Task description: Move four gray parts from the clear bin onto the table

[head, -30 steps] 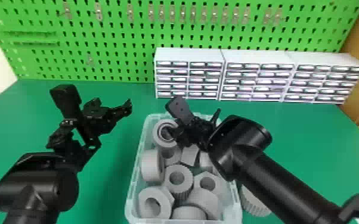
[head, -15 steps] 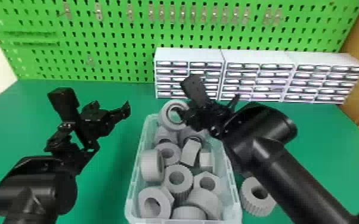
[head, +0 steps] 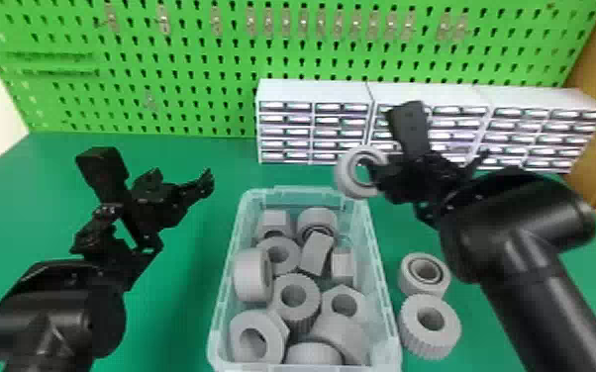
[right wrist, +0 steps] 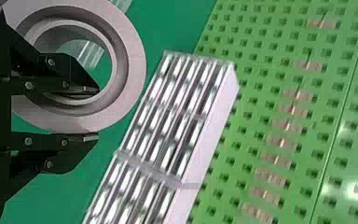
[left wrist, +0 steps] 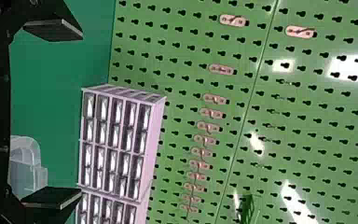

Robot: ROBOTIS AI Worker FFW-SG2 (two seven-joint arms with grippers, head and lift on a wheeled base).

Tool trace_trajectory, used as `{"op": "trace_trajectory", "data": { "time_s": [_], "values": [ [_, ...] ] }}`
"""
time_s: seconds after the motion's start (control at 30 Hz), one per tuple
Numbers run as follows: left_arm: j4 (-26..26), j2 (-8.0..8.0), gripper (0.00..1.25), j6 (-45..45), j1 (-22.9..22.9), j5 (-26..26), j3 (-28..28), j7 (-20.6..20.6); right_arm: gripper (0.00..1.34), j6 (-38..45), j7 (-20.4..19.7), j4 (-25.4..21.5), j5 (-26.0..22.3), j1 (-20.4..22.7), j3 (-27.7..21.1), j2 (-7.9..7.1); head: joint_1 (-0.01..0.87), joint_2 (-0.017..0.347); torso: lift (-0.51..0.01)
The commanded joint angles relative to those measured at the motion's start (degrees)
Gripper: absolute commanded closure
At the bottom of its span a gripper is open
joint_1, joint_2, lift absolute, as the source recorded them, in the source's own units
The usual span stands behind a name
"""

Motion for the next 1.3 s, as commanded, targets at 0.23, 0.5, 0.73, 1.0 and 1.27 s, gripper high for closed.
{"op": "trace_trajectory", "data": {
  "time_s": [0.23, 0.5, 0.73, 1.0, 1.27],
  "values": [
    [-0.09, 0.00, 0.11, 0.00, 0.00, 0.24, 0.03, -0.19, 1.27, 12.83, -3.15, -7.45, 1.91, 7.09, -15.72, 0.71, 0.678, 0.034, -0.050],
    [-0.09, 0.00, 0.11, 0.00, 0.00, 0.42, 0.03, -0.28, 1.27, 17.23, -3.32, -8.95, 2.88, 11.31, -23.37, 1.59, 0.678, 0.034, -0.050],
    [0.00, 0.00, 0.11, 0.00, -0.44, 0.42, -0.41, -0.28, 1.27, 18.98, -3.59, -7.45, 4.28, 12.89, -24.34, 3.08, 0.678, 0.034, -0.050],
    [0.00, -0.09, 0.11, 0.00, -0.53, 0.42, -0.94, -0.28, 1.27, 21.36, -3.85, -5.17, 5.51, 13.77, -25.92, 3.70, 0.678, 0.034, -0.050],
    [0.00, -0.09, 0.11, 0.00, -0.53, 0.42, -1.11, -0.36, 1.27, 21.97, -3.85, -2.44, 6.22, 14.47, -26.97, 4.05, 0.678, 0.034, -0.050]
  ]
}}
